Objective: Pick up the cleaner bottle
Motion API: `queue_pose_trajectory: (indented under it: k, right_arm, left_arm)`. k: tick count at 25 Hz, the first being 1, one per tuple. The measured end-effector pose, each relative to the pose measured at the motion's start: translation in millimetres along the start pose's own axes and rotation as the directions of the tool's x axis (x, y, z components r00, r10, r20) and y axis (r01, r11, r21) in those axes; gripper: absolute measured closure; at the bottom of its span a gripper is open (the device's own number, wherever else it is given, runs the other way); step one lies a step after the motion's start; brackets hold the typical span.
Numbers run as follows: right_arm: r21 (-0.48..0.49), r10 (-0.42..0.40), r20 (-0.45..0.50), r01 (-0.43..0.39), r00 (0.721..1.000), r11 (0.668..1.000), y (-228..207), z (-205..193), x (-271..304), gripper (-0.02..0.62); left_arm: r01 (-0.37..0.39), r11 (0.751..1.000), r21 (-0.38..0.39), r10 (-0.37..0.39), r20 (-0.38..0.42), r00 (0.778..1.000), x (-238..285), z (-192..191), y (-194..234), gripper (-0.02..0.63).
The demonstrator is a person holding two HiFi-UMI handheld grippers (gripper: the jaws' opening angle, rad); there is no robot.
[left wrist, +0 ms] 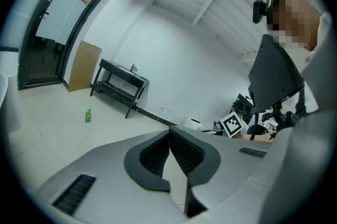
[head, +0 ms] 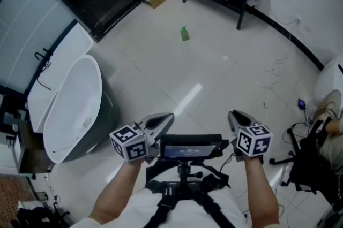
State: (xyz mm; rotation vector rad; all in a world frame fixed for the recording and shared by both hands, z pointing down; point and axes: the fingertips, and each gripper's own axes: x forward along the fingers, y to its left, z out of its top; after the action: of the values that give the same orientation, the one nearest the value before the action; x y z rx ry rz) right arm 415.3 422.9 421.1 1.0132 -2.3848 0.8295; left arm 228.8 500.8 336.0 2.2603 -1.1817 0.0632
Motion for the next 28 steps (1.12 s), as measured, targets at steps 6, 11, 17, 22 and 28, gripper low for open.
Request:
queue_pose_trajectory:
  k: [6,11,17,22,28]
  right_arm:
    - [-0.007,0.003,-0.011,-0.003,1.0,1.0,6.8,10.5,19.8,0.534]
    - [-0.003,-0.022,-0.01,0.022,1.0,1.0,8.2,26.6,43.8,0.534]
    - [0.005,-0.041,-0.007,0.041,0.999,0.999,21.8,55.4,79.7,0.534]
    - [0.015,-0.05,-0.014,0.05,0.999,0.999,46.5,77.3,117.8,0.534]
    - [0.017,-0.065,-0.029,0.065,0.997,0.998,66.2,95.8,151.8,0.534]
  left_arm:
    - [0.015,1.0,-0.013,-0.015,0.02,1.0,4.4,11.6,23.3,0.606]
    - [0.033,0.999,-0.023,-0.032,0.019,0.999,12.2,22.1,54.1,0.606]
    - [0.057,0.998,-0.023,-0.056,0.021,0.998,10.1,52.1,97.1,0.606]
    - [0.064,0.997,-0.04,-0.064,0.014,0.998,0.1,73.3,142.9,0.606]
    - [0.096,0.994,-0.048,-0.095,0.01,0.995,-2.0,93.2,179.6,0.606]
